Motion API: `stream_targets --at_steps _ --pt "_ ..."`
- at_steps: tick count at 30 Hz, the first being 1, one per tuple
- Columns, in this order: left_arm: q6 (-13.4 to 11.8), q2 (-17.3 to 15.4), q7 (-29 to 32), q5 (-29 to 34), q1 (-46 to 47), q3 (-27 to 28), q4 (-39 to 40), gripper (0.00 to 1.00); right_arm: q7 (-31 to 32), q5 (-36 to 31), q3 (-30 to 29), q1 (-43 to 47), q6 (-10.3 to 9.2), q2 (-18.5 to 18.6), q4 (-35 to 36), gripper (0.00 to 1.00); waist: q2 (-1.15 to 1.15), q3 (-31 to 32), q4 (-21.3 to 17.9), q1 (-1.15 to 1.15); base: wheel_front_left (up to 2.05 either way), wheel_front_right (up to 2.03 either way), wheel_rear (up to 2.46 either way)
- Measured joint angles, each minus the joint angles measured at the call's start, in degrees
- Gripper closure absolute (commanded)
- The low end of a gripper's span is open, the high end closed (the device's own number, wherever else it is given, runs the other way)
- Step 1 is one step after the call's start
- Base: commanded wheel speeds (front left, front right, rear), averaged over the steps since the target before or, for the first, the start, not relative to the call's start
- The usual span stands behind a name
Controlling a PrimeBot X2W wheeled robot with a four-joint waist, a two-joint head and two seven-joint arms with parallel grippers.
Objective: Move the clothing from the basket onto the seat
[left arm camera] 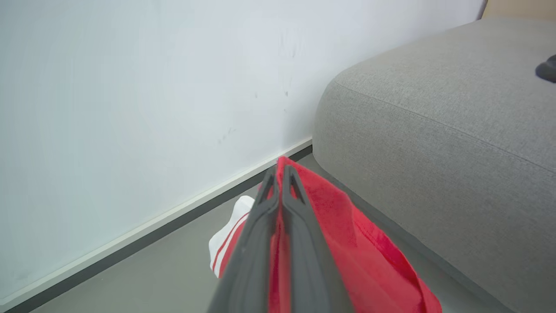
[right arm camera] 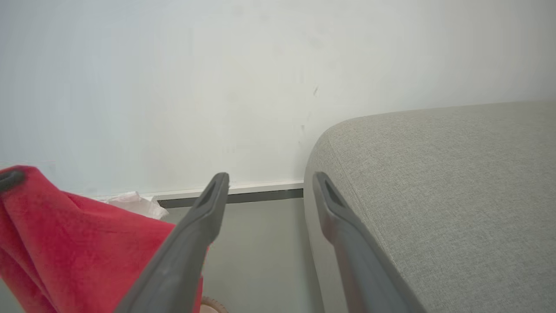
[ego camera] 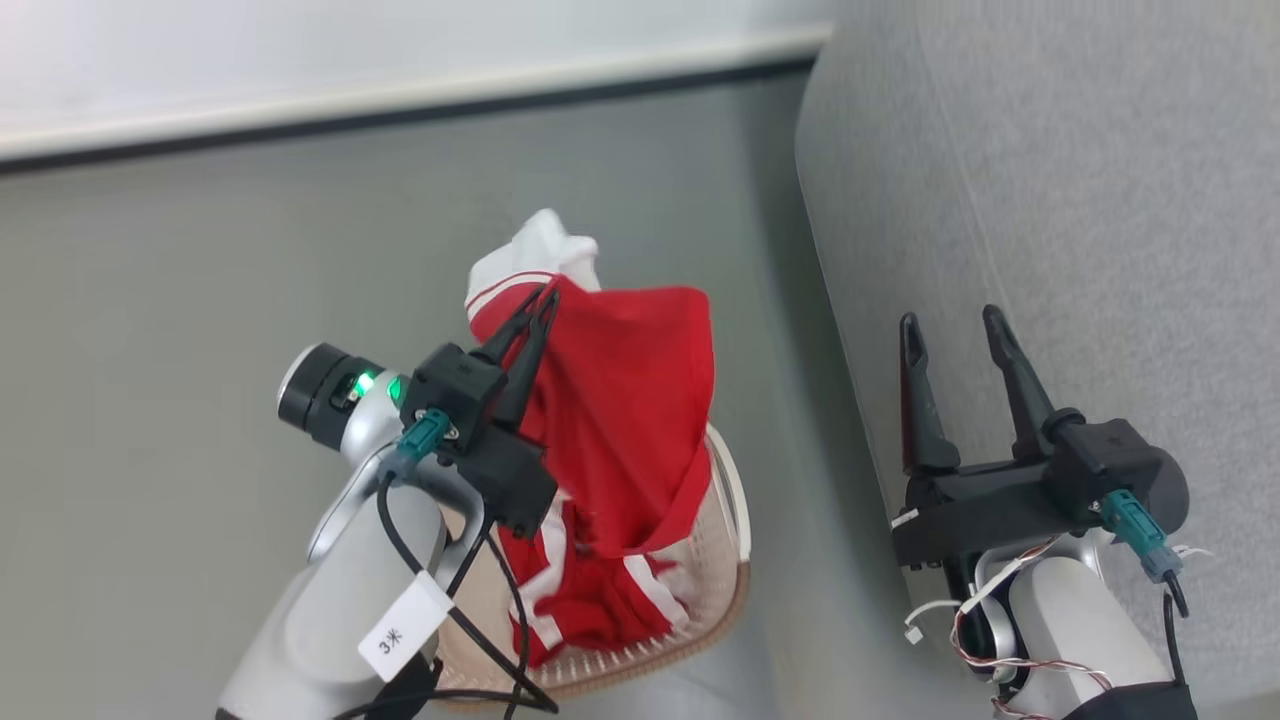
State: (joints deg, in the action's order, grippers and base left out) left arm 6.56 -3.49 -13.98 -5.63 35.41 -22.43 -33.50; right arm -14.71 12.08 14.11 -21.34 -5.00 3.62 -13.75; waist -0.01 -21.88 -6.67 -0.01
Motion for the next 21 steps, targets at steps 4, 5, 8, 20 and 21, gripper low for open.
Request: stream_targets --at_steps 4,5,8,20,21 --pt "0.0 0.1 0.0 -0.8 0.9 0.1 0.9 1.0 0.0 -0.1 0.8 0.2 1.25 0.1 -1.3 0.0 0.0 3.5 0.8 0.0 0.0 0.0 0.0" --pt "0.0 0.1 0.0 -1.2 1.2 0.1 1.0 1.0 0.0 -0.2 1.1 0.3 1.62 0.1 -1.6 0.0 0.0 4.3 1.0 0.0 0.0 0.0 0.0" --pt "0.1 0.2 0.0 -1.8 2.1 0.1 1.2 1.0 0.0 -0.6 1.9 0.7 2.59 0.2 -2.3 0.0 0.0 6.9 1.4 0.0 0.0 0.0 0.0" --pt "0.1 1.1 0.9 -5.4 4.5 -0.8 -0.5 1.0 0.0 -1.5 6.0 4.8 7.14 1.1 -6.3 0.0 0.0 17.4 2.0 0.0 0.0 0.0 0.0" --pt "0.1 1.1 1.3 -5.4 4.5 -1.1 -0.4 1.0 0.0 -1.6 6.5 5.3 7.6 1.1 -6.4 0.0 0.0 18.2 2.0 0.0 0.0 0.0 0.0"
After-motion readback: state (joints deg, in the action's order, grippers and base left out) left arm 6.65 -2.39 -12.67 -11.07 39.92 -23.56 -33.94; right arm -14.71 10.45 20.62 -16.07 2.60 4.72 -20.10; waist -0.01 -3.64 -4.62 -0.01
